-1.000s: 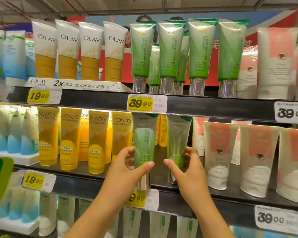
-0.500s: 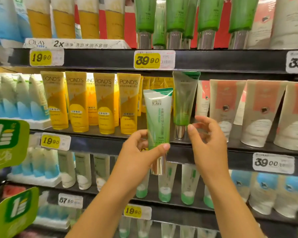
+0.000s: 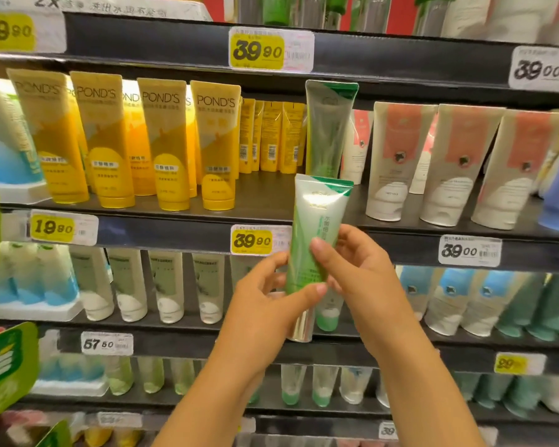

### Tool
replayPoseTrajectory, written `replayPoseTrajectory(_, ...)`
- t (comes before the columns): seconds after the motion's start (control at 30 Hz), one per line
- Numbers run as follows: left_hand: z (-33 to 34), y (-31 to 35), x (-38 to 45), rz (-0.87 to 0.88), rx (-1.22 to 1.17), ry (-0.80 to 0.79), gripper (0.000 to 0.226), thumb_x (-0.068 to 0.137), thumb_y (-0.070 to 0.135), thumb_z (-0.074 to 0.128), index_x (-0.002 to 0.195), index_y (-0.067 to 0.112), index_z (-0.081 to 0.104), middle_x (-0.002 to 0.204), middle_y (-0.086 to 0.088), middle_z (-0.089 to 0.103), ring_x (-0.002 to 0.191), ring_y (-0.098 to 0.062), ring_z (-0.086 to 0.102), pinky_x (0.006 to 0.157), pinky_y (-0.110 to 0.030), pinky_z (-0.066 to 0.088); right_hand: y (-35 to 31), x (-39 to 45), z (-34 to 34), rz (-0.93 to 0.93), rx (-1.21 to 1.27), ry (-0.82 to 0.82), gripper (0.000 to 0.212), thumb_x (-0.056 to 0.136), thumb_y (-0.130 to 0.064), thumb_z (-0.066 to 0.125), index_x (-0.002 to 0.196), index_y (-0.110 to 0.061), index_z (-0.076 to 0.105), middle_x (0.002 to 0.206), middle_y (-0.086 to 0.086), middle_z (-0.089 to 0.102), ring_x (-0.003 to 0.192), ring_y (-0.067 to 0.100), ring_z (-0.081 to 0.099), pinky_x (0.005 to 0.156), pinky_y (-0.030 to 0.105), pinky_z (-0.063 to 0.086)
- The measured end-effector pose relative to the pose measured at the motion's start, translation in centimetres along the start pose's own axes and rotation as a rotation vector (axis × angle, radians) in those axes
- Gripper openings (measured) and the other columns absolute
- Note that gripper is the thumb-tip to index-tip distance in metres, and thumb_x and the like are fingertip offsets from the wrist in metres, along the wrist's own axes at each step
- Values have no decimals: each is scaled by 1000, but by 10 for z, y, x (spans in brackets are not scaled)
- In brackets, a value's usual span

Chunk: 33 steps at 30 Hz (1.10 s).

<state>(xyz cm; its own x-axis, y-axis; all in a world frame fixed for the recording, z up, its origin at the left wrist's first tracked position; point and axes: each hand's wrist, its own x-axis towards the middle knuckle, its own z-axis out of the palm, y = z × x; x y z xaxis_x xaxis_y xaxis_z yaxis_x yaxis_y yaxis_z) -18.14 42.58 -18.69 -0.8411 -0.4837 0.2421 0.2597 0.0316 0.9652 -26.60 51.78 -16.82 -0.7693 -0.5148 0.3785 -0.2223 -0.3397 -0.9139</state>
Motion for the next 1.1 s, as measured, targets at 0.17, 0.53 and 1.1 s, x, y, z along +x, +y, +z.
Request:
replayPoseTrajectory(0.17,-2,-13,-15,-68,-77,-23,44,63,30,76,105,31,65,88,12,74,75,2,68,53,-6,45,10,-19,3,35,24,42,26,80,-19,63,104,-9,63,98,11,71,84,17,69,69,26,57)
replayPoseTrajectory(0.53,-7,-38,-33,-351,-562,-145,31,63,37,67,81,13,77,80,-12,71,55,-11,61,48,-23,52,20,-35,5,29,251,169,35,75,-26,62,106,-10,63,89,0,73,81,12,67,72,26,55)
replayPoseTrajectory(1.1,-10,-51,-36,-441,-875,-154,25,75,10,61,93,-3,73,95,-19,70,79,-20,69,68,-28,58,24,-40,4,-21,262,107,36,68,-20,66,101,-13,54,88,2,74,82,13,69,67,25,57)
